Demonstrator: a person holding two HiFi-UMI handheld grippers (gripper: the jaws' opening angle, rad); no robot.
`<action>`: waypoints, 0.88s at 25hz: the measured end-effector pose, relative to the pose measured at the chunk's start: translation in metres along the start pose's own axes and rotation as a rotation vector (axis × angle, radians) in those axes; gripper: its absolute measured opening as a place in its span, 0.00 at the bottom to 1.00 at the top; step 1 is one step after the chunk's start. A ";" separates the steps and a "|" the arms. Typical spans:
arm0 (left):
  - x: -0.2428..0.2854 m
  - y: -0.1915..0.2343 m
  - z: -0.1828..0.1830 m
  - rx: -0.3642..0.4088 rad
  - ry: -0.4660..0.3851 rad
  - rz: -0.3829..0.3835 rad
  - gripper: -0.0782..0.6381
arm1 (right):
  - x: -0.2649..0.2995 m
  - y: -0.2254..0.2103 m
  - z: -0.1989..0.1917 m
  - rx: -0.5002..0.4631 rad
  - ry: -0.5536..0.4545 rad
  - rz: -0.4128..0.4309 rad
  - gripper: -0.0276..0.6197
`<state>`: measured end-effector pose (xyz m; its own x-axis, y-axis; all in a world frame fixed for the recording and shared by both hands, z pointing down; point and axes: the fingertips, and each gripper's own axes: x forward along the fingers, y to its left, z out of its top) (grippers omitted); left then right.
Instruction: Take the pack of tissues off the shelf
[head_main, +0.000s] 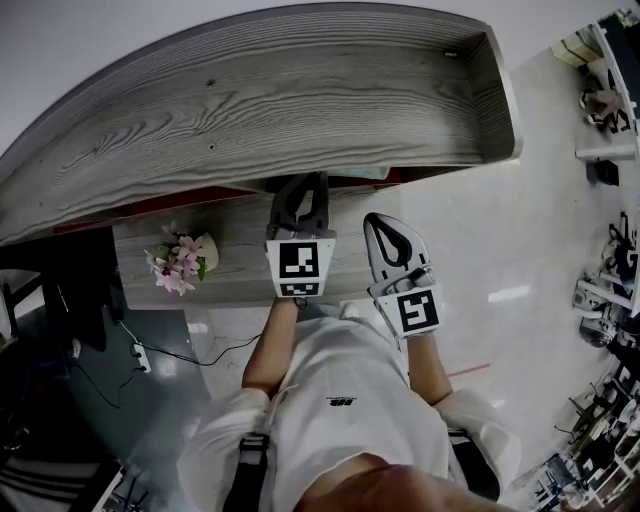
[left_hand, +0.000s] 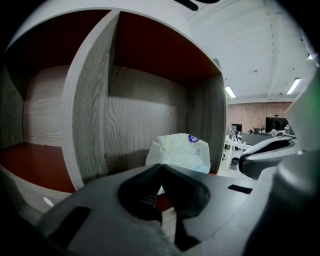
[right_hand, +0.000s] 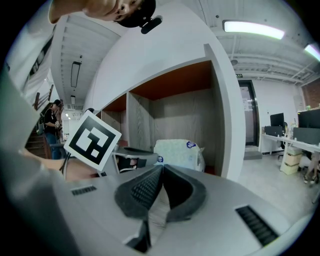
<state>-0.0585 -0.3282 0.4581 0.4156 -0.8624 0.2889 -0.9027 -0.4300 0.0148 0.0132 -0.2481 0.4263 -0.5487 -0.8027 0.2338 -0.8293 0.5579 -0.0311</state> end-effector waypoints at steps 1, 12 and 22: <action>-0.002 -0.001 0.000 0.001 -0.002 -0.001 0.15 | -0.002 0.001 0.002 -0.003 -0.004 0.000 0.08; -0.033 -0.019 0.002 -0.007 -0.023 0.009 0.15 | -0.032 0.014 0.012 -0.040 -0.034 0.010 0.08; -0.068 -0.036 -0.010 -0.024 -0.025 0.031 0.15 | -0.065 0.031 0.004 -0.054 -0.035 0.025 0.08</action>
<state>-0.0555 -0.2512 0.4477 0.3894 -0.8819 0.2658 -0.9176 -0.3963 0.0296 0.0231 -0.1798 0.4068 -0.5732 -0.7948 0.1996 -0.8091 0.5875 0.0161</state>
